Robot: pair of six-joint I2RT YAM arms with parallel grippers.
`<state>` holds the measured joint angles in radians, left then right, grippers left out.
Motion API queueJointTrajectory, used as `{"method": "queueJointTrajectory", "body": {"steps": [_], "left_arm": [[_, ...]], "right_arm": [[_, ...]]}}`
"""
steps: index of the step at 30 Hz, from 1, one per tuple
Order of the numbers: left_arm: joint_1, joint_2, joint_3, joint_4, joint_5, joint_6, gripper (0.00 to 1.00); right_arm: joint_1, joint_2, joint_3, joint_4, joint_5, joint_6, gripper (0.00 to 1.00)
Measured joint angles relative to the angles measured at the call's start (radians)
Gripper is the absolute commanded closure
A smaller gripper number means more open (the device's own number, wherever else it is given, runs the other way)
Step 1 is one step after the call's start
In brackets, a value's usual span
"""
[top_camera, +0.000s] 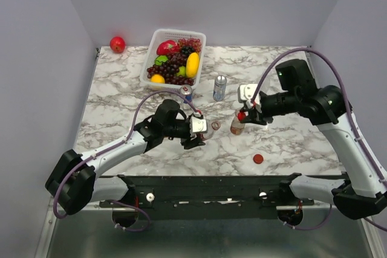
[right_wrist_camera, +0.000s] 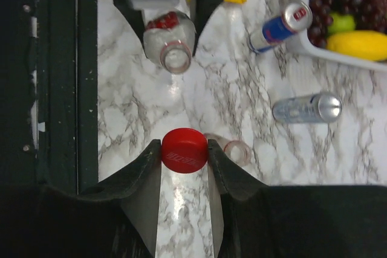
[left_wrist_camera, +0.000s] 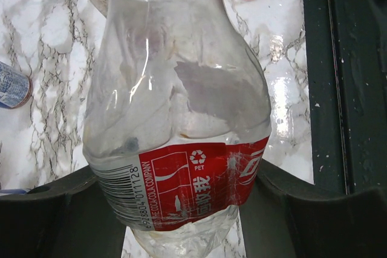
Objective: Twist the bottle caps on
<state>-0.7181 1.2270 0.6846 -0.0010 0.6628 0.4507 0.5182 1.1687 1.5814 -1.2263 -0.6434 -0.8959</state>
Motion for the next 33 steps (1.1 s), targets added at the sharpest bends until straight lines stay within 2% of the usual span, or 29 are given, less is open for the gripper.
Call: {"method": "queueJointTrajectory", "body": {"steps": [4, 9, 20, 33], "left_arm": [[-0.004, -0.006, 0.01, -0.047, 0.005, 0.046, 1.0], [-0.004, -0.051, 0.005, -0.047, 0.012, 0.05, 1.0], [-0.004, -0.111, -0.011, -0.039, 0.024, 0.077, 1.0], [-0.004, -0.117, -0.012, -0.039, 0.024, 0.108, 1.0]], "right_arm": [[0.14, 0.047, 0.029, 0.008, 0.006, -0.051, 0.6], [0.232, 0.075, 0.029, 0.009, 0.031, -0.143, 0.59], [0.332, 0.163, 0.029, 0.085, 0.123, -0.22, 0.59], [0.38, 0.183, 0.029, 0.068, 0.122, -0.264, 0.58]]}}
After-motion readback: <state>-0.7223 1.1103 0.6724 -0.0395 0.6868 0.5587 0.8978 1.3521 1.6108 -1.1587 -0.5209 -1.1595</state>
